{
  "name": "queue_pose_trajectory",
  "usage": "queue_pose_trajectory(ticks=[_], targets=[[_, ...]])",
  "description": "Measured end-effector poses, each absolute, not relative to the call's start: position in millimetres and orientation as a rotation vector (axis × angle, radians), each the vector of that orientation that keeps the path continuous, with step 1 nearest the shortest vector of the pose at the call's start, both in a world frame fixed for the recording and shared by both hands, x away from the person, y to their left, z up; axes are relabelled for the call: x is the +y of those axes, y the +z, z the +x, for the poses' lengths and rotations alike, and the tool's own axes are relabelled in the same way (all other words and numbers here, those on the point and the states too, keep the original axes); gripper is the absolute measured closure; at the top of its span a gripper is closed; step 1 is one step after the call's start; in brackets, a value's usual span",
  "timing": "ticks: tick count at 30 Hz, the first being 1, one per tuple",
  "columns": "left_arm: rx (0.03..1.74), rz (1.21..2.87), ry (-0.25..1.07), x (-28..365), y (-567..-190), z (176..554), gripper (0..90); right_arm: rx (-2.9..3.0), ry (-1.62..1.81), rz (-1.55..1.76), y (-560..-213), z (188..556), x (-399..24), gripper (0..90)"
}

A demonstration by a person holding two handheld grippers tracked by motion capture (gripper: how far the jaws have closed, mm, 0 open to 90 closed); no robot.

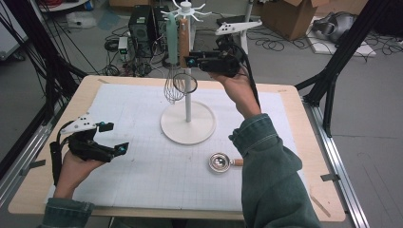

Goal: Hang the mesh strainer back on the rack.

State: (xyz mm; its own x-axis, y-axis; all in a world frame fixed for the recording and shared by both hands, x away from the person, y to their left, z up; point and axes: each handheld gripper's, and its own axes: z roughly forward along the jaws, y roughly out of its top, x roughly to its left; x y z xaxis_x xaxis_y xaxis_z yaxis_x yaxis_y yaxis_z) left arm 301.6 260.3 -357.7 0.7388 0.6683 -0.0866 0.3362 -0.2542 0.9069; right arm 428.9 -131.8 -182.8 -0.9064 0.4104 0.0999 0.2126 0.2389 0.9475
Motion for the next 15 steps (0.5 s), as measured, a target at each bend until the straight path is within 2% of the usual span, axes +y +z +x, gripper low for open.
queue_pose_trajectory(ticks=[3,8,15], targets=[[0.782,1.855,0.389,260,-357,301,1.7,2.326,1.74,0.596,-181,428,-137,70.7],[0.777,1.862,0.39,260,-357,302,1.7,2.321,1.738,0.58,-175,425,-148,83.5],[0.777,1.86,0.39,260,-356,301,1.7,2.301,1.746,0.578,-158,424,-164,89.1]])
